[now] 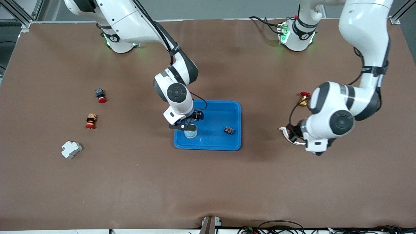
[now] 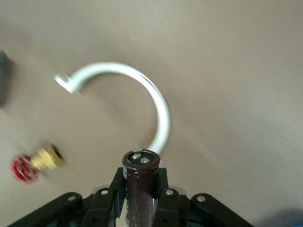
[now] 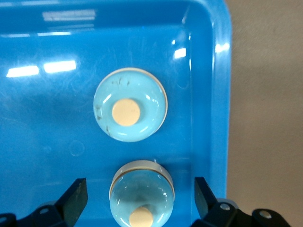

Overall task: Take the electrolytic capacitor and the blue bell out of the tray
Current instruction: 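Set the brown capacitor inside the white arch with the left gripper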

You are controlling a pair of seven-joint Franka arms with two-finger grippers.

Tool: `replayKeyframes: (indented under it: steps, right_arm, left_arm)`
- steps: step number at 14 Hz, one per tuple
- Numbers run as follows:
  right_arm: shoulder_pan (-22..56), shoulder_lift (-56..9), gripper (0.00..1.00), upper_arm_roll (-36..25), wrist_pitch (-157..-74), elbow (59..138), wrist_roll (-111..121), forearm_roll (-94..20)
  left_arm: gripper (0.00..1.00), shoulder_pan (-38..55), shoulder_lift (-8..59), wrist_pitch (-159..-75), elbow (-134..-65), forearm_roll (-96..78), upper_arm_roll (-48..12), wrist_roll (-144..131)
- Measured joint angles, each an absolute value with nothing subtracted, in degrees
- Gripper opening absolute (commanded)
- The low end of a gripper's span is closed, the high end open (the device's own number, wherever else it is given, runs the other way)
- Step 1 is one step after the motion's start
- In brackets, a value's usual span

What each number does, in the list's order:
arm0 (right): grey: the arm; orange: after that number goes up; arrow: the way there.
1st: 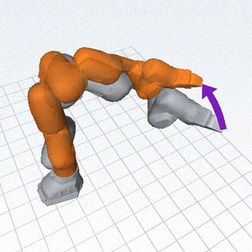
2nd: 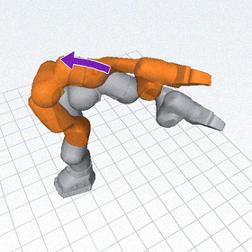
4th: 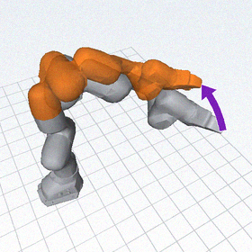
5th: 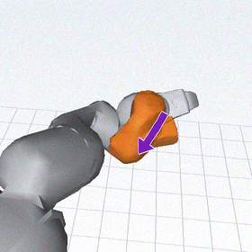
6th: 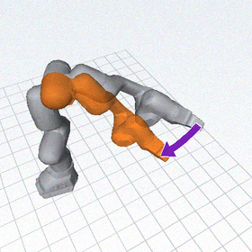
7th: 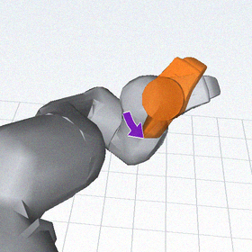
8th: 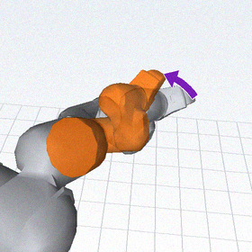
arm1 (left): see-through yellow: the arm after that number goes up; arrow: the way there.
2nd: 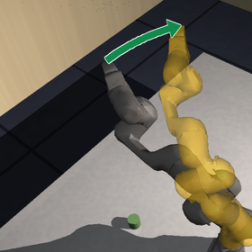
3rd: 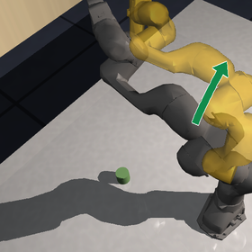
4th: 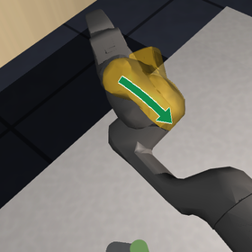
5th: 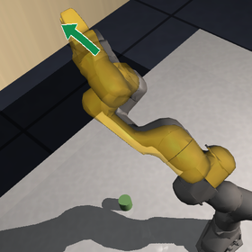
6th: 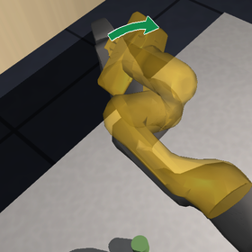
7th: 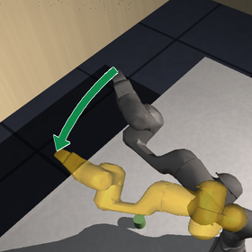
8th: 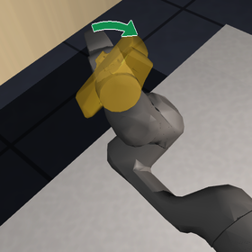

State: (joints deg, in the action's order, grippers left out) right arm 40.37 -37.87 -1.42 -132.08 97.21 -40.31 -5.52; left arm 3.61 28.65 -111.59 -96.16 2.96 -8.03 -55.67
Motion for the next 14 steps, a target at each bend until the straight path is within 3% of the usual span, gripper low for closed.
replayKeyframes:
  steps: [11, 12, 13, 14]
  right_arm:
    - [41.10, -39.64, 1.00, -1.42, -132.06, 97.23, -40.27, -5.52]
    - [41.10, -39.64, 1.00, -1.43, -132.06, 97.23, -40.27, -5.52]
    - [41.10, -39.64, 0.84, -1.42, -132.06, 97.23, -40.27, -5.52]
    - [41.10, -39.64, 0.71, -1.43, -132.06, 97.22, -40.26, -5.52]
  left_arm:
    - [0.00, 0.62, 36.11, -117.55, -100.29, 6.61, -8.08, -53.05]
    - [0.03, 0.52, 36.33, -118.06, -100.69, 6.62, -8.08, -53.05]
    - [0.16, 0.48, 36.46, -118.22, -100.84, 6.62, -8.08, -53.05]
    - [0.40, 0.48, 36.51, -118.24, -100.90, 6.63, -8.09, -53.05]
